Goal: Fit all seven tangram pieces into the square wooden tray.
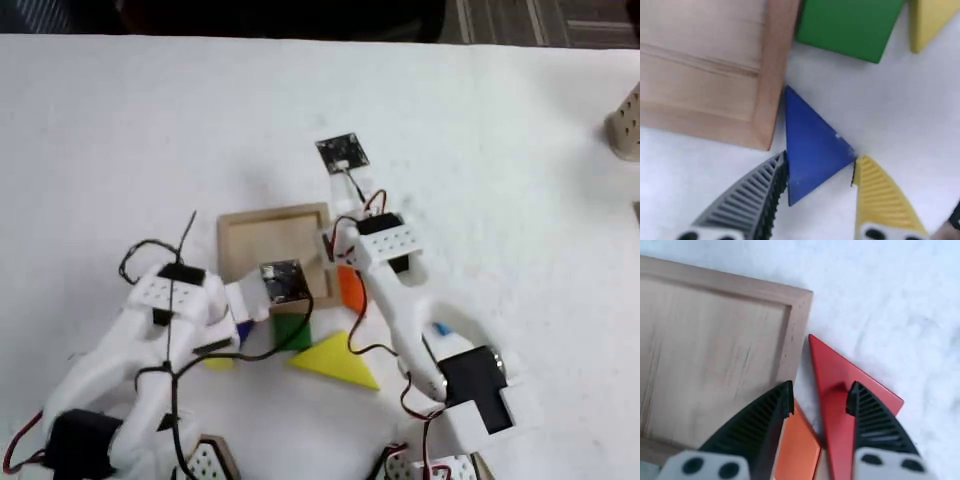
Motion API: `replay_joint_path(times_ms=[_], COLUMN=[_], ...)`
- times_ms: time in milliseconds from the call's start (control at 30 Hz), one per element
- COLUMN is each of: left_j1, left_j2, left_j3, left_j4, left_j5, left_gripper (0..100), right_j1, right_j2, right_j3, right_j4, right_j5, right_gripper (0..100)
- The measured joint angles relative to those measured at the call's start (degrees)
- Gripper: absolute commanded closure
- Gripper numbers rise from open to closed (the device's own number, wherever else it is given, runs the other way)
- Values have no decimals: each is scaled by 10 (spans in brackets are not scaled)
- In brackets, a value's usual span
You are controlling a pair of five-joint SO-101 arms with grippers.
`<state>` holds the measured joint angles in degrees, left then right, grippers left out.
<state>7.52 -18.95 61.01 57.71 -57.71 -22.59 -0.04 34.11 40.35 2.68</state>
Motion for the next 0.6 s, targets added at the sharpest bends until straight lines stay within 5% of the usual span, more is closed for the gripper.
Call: replay_joint_path(times_ms=[333, 600], left_j1=[-4, -67], left_j2=[73, 83], left_j3=[-52, -69], left_j4=[7, 40], left_j5=[127, 281], left_gripper=[859, 736], right_j1=[0, 0], right_j2=[0, 0], right_j3=[0, 0], right_j4=[0, 0], right_j5=[4, 4], right_gripper=[823, 823])
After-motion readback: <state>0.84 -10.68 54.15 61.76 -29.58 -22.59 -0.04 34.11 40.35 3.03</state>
